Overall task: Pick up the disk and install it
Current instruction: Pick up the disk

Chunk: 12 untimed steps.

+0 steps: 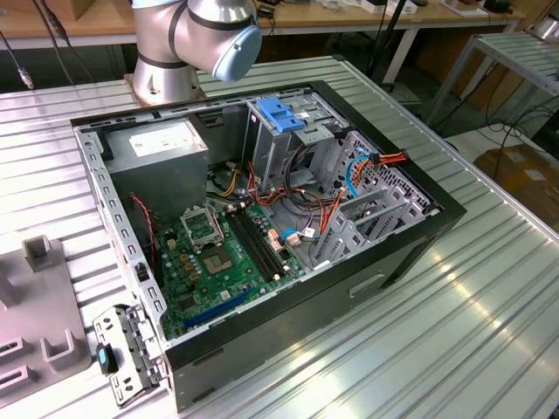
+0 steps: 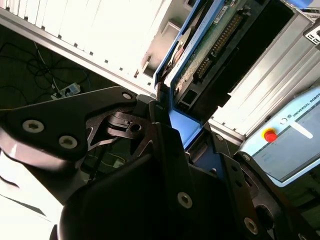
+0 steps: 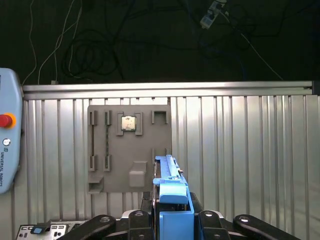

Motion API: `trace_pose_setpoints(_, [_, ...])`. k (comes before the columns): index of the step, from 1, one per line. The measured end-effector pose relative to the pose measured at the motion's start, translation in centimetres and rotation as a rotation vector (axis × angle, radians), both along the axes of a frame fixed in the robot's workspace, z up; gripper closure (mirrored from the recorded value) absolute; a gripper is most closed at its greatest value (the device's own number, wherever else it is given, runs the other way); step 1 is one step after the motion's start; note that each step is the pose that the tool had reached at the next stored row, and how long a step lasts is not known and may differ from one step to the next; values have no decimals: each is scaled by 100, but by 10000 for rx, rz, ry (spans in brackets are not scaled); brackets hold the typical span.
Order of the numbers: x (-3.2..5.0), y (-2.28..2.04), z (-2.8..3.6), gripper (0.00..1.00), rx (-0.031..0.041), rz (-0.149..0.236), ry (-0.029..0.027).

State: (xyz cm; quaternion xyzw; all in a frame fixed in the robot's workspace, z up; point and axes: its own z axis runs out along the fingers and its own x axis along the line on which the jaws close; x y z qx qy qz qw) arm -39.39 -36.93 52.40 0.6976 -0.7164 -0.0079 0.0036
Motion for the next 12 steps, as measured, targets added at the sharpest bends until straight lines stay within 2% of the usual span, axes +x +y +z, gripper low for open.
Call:
trace_pose_setpoints(1, [10,-5,0,63,-1,0,0])
trace_pose_setpoints(7, [40,-108,-1,63,-1,0,1])
trace_pose_setpoints(12, [130,-130,-2,63,0,1,0])
